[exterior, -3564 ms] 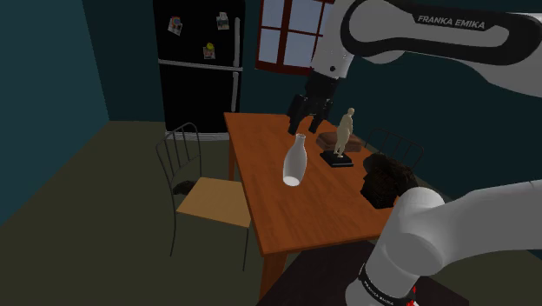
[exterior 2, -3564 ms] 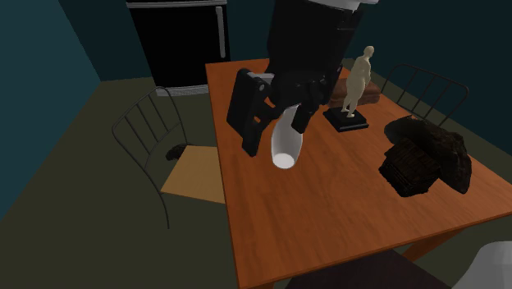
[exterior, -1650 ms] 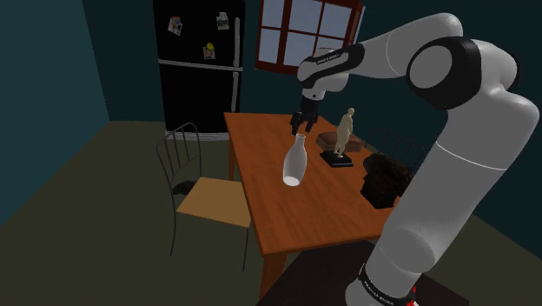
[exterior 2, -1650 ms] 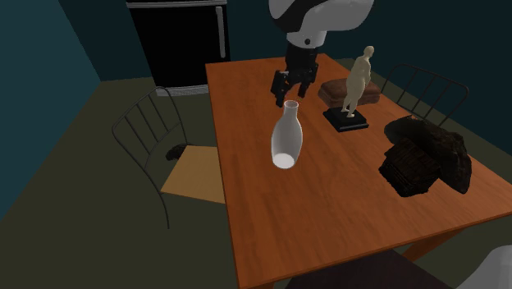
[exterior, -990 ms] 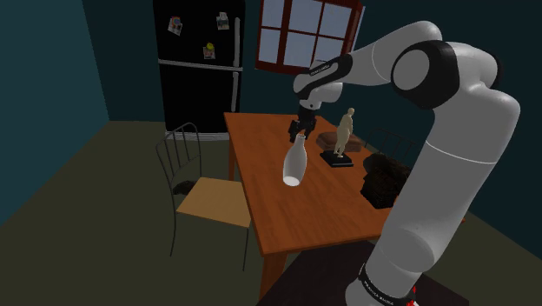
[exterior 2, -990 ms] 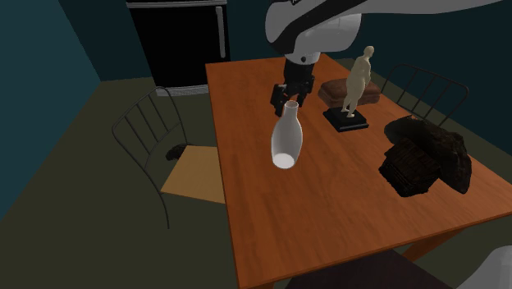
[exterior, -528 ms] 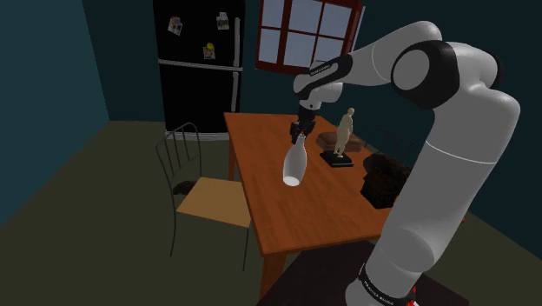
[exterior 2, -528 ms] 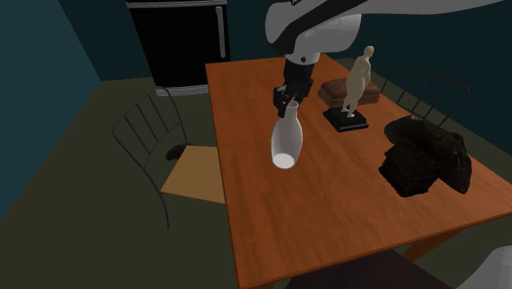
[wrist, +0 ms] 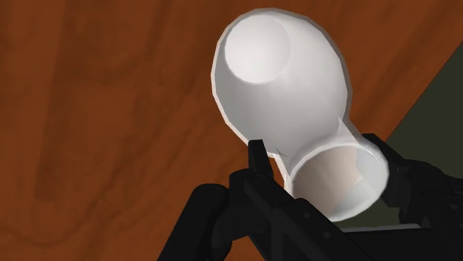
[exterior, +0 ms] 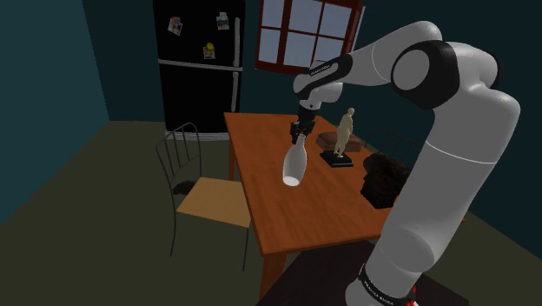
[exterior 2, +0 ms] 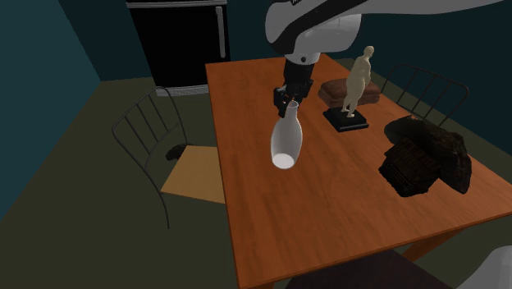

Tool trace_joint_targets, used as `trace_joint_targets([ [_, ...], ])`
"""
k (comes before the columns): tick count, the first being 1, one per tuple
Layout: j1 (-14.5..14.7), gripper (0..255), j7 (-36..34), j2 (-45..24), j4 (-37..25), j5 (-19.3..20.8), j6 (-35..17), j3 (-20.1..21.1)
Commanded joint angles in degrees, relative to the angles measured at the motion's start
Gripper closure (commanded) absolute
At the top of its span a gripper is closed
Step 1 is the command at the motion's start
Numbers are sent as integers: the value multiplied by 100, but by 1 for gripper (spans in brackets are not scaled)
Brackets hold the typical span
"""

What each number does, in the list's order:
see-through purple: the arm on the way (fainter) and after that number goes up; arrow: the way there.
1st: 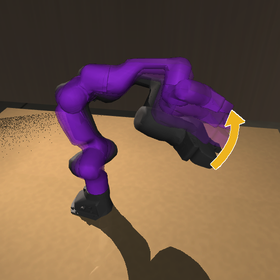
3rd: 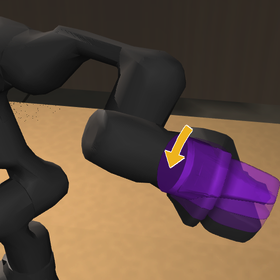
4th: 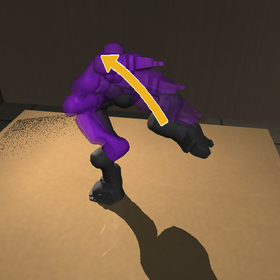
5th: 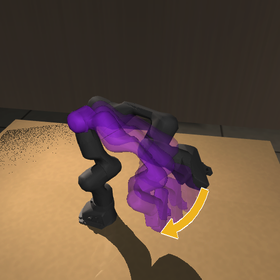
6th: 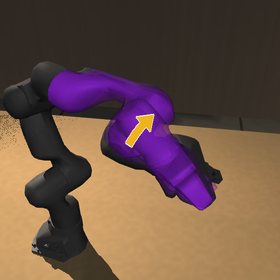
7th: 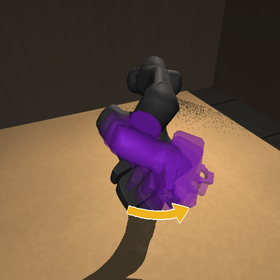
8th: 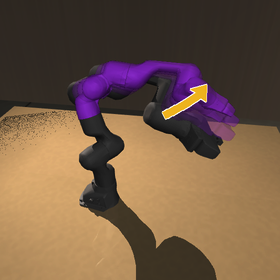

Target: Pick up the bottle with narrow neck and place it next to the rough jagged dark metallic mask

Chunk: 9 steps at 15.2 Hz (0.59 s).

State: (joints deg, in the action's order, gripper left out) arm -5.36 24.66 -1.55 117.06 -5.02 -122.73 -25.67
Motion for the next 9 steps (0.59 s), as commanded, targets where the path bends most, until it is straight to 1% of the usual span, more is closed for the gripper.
trace_joint_targets([
  [1,0,255,0,-1,4,0,-2,0],
  [9,11,255,-111,190,-417,123,586,7],
])
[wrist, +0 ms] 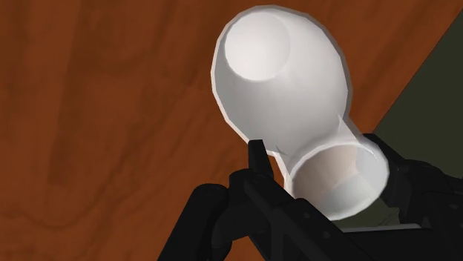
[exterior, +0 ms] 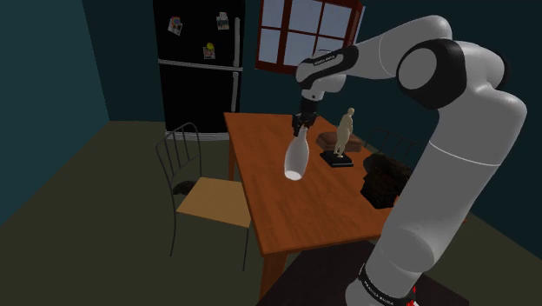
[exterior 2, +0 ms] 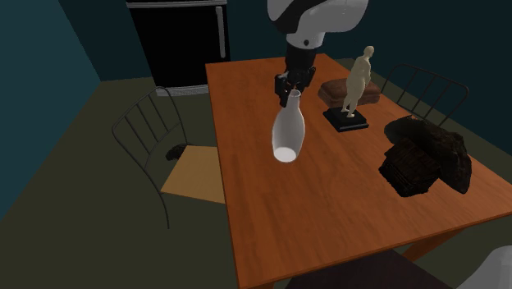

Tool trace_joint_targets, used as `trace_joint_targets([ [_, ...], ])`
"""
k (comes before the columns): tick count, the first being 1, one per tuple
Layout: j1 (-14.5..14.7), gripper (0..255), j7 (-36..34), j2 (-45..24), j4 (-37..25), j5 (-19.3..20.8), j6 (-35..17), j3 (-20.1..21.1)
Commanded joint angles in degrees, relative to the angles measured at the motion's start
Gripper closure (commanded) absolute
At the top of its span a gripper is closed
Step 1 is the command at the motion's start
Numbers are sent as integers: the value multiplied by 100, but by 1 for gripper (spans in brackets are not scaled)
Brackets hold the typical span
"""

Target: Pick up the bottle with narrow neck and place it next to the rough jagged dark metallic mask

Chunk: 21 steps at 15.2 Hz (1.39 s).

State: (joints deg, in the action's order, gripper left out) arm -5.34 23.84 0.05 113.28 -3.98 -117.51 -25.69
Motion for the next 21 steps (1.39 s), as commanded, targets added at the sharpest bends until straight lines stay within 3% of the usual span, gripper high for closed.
trace_joint_targets([
  [1,10,255,-40,49,-97,30,139,10],
  [21,13,255,-151,124,-1560,96,1666,15],
])
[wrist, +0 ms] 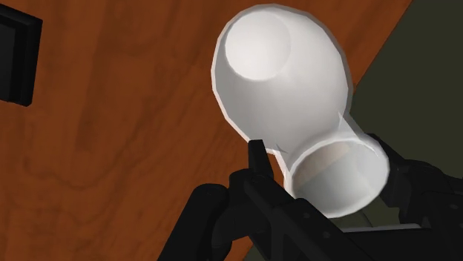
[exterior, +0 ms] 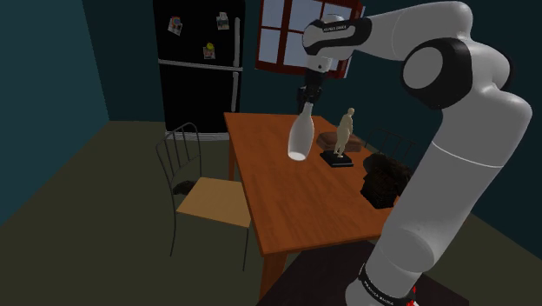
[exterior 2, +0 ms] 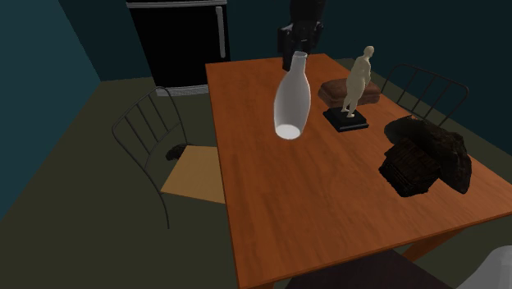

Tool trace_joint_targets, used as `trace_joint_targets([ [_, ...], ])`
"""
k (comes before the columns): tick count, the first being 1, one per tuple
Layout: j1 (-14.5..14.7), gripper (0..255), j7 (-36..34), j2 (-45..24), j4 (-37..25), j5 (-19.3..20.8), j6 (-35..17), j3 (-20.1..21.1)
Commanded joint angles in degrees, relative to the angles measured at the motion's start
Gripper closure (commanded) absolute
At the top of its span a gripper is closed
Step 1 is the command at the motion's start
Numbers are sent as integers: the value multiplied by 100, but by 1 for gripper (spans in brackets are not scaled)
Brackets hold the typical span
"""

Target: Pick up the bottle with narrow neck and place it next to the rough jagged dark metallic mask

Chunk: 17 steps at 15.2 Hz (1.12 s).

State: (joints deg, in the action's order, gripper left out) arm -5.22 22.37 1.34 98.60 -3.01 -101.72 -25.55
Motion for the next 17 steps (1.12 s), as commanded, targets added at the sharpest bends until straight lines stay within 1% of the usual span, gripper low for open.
trace_joint_targets([
  [1,0,255,-5,-16,-182,-6,166,-1],
  [9,-24,255,8,-168,-972,-71,822,-26],
  [17,-87,255,55,-445,-1926,-202,1531,-77],
])
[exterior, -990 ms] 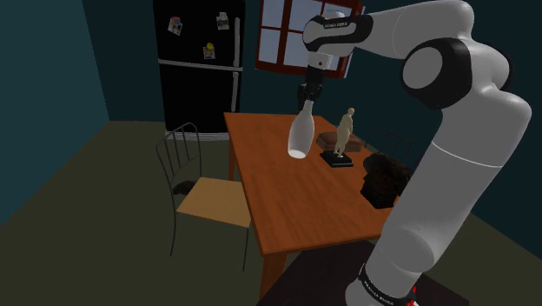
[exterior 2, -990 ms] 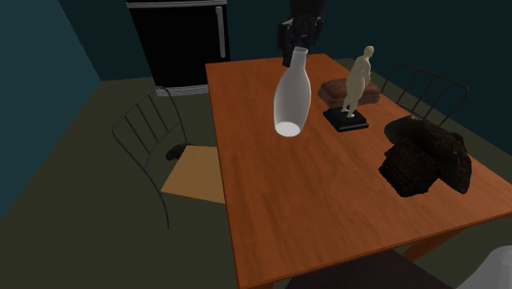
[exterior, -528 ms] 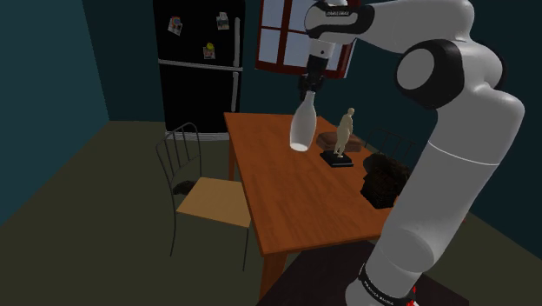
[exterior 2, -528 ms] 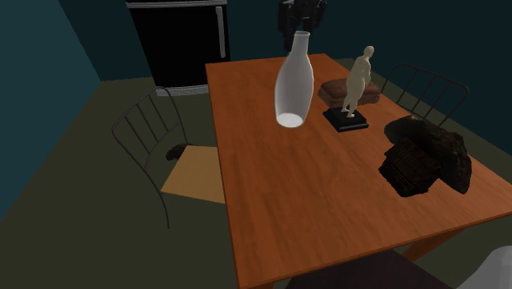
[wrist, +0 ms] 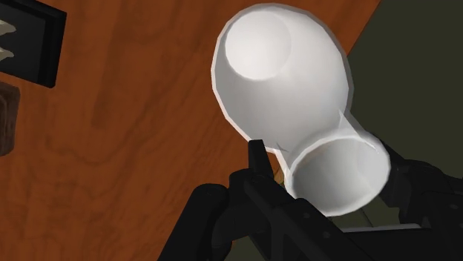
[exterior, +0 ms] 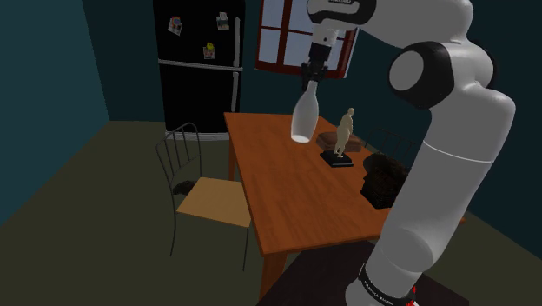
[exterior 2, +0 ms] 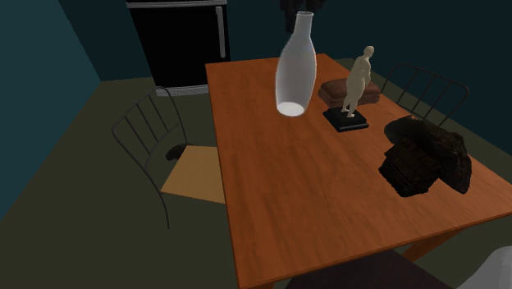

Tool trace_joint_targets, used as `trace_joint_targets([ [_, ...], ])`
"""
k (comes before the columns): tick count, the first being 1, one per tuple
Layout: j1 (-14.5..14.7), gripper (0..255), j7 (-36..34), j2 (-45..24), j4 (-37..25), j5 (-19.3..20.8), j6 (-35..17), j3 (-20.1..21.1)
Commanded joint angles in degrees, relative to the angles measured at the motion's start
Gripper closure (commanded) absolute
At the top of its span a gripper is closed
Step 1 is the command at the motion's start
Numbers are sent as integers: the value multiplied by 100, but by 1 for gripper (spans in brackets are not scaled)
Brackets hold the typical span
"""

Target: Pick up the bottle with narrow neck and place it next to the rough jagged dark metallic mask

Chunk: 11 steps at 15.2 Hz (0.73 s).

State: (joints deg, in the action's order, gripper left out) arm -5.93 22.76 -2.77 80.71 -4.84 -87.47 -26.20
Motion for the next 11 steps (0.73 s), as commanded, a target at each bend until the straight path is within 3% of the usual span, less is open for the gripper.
trace_joint_targets([
  [1,-28,255,24,-80,-272,-41,201,-21],
  [11,-281,255,139,-740,-1936,-404,1284,-132],
])
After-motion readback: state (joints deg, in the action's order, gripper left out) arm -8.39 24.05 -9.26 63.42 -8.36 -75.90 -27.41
